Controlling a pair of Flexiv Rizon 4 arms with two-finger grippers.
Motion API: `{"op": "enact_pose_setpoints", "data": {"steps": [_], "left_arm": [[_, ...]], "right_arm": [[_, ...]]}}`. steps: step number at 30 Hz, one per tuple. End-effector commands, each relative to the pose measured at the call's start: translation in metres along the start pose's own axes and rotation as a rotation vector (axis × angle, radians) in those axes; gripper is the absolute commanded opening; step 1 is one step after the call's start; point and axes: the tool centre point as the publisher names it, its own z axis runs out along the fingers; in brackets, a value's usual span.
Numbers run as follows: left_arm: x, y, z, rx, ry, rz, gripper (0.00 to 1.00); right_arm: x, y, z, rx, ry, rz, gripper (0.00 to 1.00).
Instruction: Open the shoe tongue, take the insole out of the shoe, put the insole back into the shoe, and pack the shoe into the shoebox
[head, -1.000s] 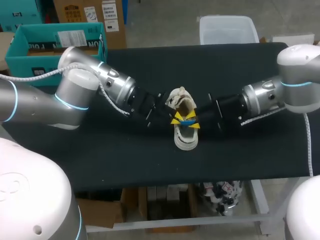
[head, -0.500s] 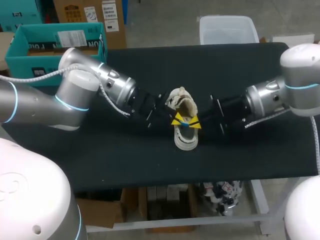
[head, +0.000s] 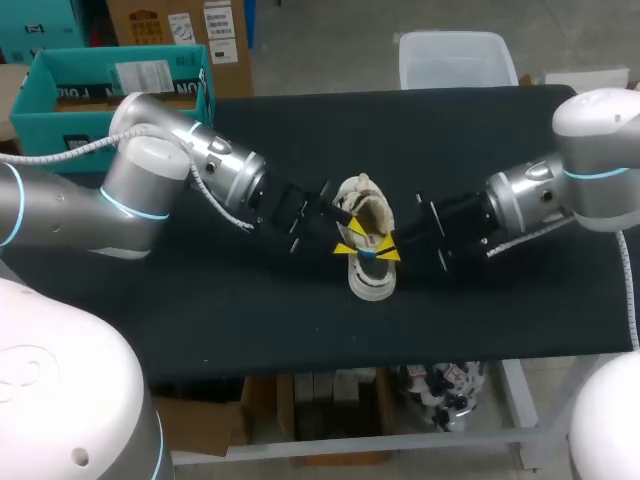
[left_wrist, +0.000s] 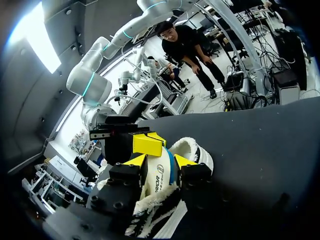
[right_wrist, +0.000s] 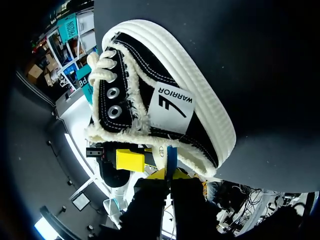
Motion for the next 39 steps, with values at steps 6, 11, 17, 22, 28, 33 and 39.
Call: {"op": "enact_pose_setpoints", "data": {"steps": [6, 11, 17, 22, 28, 33, 39], "left_arm": [[-0.008, -0.039, -0.045, -0.019, 0.0, -0.033, 1.0], [-0.014, -0.058, -0.074, -0.114, 0.02, -0.12, 1.0], [-0.025, -0.083, -0.111, -0.261, -0.008, -0.324, 1.0], [-0.029, -0.089, -0.138, -0.336, -0.036, -0.559, 1.0], [-0.02, -0.091, -0.147, -0.414, -0.033, -0.691, 1.0], [-0.016, -0.095, -0.149, -0.463, -0.025, -0.717, 1.0], [-0.016, -0.097, -0.163, -0.505, -0.025, -0.721, 1.0]], "right_arm": [[-0.004, 0.002, 0.009, -0.05, -0.097, -0.009, 0.0], [-0.01, 0.0, 0.014, -0.109, -0.169, -0.028, 0.0], [-0.017, -0.001, 0.017, -0.202, -0.232, -0.067, 0.0], [-0.023, 0.0, 0.019, -0.275, -0.283, -0.096, 0.0], [-0.032, 0.006, 0.022, -0.387, -0.375, -0.121, 0.0], [-0.034, 0.011, 0.024, -0.463, -0.423, -0.159, 0.0], [-0.035, 0.018, 0.027, -0.525, -0.478, -0.18, 0.0]]}}
